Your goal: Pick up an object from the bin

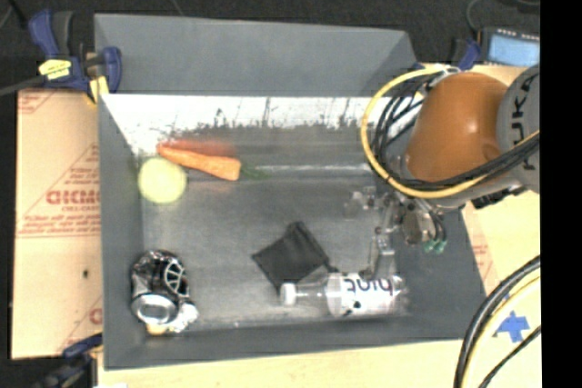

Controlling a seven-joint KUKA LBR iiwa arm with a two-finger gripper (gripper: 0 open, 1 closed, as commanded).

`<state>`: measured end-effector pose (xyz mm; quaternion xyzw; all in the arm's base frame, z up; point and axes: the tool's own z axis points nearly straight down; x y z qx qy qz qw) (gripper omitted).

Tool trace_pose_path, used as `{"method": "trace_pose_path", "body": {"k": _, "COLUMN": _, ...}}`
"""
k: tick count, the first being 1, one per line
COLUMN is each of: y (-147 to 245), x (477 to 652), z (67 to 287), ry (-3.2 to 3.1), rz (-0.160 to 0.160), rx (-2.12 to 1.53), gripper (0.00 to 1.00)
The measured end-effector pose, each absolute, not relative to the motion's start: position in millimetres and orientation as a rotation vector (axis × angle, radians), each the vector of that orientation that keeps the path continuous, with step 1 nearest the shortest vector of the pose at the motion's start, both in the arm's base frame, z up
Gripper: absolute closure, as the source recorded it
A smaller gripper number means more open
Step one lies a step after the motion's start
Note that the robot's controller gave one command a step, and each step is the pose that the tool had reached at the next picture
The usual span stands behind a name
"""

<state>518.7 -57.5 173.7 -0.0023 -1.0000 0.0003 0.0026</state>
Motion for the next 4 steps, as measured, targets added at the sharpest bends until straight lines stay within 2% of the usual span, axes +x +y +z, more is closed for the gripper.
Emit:
{"method": "trace_pose_path", "body": {"k": 1, "y": -57.3, "x": 520.3, "z": 178.2, "ry": -3.145, "rz": 0.002, "rx": -0.004, "gripper": 0.0}}
{"method": "trace_pose_path", "body": {"k": 2, "y": -39.7, "x": 529.4, "z": 144.4, "ry": -3.141, "rz": 0.003, "rx": 0.182, "gripper": 0.0}}
{"method": "trace_pose_path", "body": {"k": 3, "y": 9.5, "x": 542.7, "z": 145.0, "ry": -3.098, "rz": 0.003, "rx": 0.544, "gripper": 0.0}}
{"method": "trace_pose_path", "body": {"k": 4, "y": 36.0, "x": 546.3, "z": 150.6, "ry": -3.102, "rz": 0.0, "rx": 0.544, "gripper": 0.0}}
